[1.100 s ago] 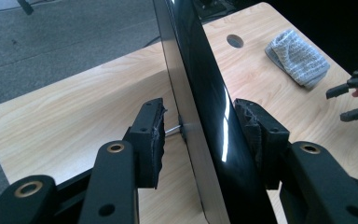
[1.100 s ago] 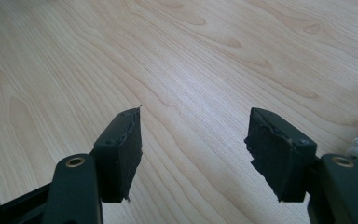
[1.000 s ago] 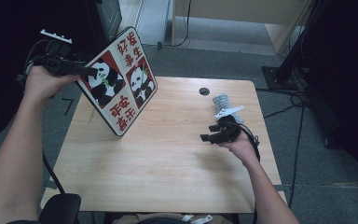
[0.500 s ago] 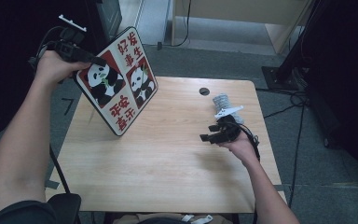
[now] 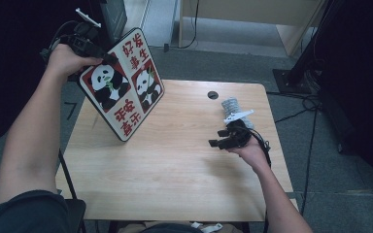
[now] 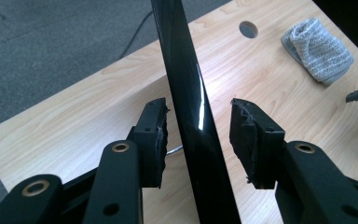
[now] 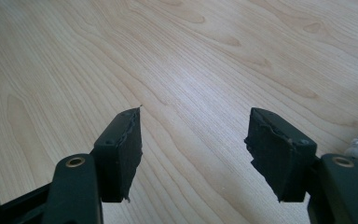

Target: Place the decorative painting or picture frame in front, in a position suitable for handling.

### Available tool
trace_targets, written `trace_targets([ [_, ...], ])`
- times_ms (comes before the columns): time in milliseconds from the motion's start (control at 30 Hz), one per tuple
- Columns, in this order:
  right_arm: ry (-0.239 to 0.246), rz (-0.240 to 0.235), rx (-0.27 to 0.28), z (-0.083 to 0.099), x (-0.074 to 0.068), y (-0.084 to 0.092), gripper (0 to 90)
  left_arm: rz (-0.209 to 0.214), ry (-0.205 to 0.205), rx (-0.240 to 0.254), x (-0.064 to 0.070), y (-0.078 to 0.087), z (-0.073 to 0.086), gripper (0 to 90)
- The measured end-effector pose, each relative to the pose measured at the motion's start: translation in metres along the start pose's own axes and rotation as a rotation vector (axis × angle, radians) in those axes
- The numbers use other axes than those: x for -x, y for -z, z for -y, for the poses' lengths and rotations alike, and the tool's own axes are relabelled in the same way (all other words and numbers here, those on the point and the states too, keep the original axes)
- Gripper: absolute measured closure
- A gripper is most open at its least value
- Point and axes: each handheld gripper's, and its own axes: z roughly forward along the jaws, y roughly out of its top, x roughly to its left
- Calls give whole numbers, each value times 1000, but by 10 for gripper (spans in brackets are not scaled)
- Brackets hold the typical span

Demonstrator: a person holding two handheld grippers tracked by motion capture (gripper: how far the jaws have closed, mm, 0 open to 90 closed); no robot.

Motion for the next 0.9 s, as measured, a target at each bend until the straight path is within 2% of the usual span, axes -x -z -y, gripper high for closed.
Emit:
trace_targets([
  [100, 1, 0, -5, 0, 2, -2, 360, 12, 9, -24, -5, -4, -4, 575],
  [233, -5, -7, -14, 0, 6, -4, 361, 17, -9, -54, -5, -9, -13, 593],
  [400, -11, -14, -17, 0, 10, -5, 360, 31, -13, -95, -4, -18, -21, 670],
  [433, -10, -12, -17, 0, 10, -5, 360, 20, -11, -115, -4, -19, -22, 670],
  [500, -12, -14, -19, 1, 12, -5, 361, -11, -10, -145, -2, -20, -24, 738],
  [700, -14, -16, -17, 1, 14, -5, 360, -11, 19, -157, 1, -19, -26, 777],
  [833, -19, -11, -13, 1, 16, -4, 360, -12, 23, -155, 5, -17, -27, 783],
  [900, -19, -4, -4, 2, 17, -3, 361, -17, 47, -123, 8, -10, -29, 787],
])
